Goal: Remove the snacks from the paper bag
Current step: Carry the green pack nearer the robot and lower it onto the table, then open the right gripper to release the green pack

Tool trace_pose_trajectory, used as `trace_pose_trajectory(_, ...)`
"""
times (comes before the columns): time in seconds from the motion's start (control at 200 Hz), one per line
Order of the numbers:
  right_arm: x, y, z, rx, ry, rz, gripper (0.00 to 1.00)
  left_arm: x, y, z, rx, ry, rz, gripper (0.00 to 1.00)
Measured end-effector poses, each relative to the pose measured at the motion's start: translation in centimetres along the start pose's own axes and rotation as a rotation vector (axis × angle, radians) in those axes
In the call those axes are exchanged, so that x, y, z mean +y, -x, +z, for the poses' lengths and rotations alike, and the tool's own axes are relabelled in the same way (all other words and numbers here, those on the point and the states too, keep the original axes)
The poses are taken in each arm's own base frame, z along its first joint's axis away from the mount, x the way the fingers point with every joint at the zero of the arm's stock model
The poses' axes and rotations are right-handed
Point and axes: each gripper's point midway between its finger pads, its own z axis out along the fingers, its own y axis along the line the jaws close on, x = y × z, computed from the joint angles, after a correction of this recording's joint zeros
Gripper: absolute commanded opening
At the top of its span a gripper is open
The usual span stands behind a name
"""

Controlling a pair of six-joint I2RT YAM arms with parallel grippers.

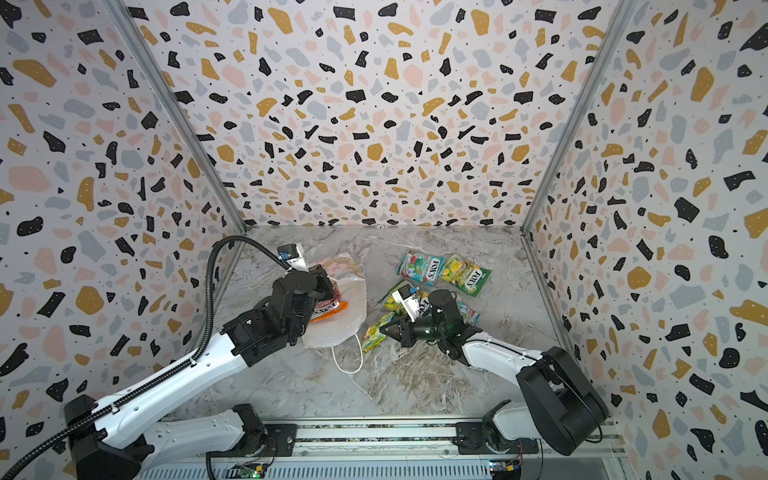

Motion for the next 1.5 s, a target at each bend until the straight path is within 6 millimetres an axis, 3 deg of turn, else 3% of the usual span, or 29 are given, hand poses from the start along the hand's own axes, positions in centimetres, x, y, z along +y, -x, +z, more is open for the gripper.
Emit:
trace_pose_trajectory(0.491, -4.6, -4.9, -0.5, 0.108, -0.167, 0.015, 0.00, 0.0, 0.0, 0.0, 0.001, -0.001, 0.000, 0.00)
trace_pose_trajectory(1.051, -7.8, -7.4, -0.2, 0.177, -0.262, 0.060, 0.01, -0.2, -0.3, 0.1, 0.009, -0.005, 0.003, 0.00)
trace_pose_trajectory(1.181, -8.5, -7.6, -0.2, 0.178, -0.293, 0.063, 0.19, -0.2, -0.3, 0.1, 0.011, -0.009, 0.003, 0.00)
trace_pose_trajectory(1.262, -8.9, -7.6, -0.3, 0.175, -0.317, 0.073, 0.36, -0.3, -0.3, 0.1, 0.013, -0.012, 0.003, 0.00)
trace_pose_trajectory(1.412, -9.7, -7.5, -0.8, 0.172, -0.378, 0.075, 0.53, -0.4, -0.4, 0.1, 0.018, -0.018, 0.003, 0.00)
trace_pose_trajectory(1.502, -10.0, -7.0, -1.5, 0.155, -0.431, 0.070, 0.58, -0.5, -0.5, 0.1, 0.021, -0.023, 0.003, 0.00)
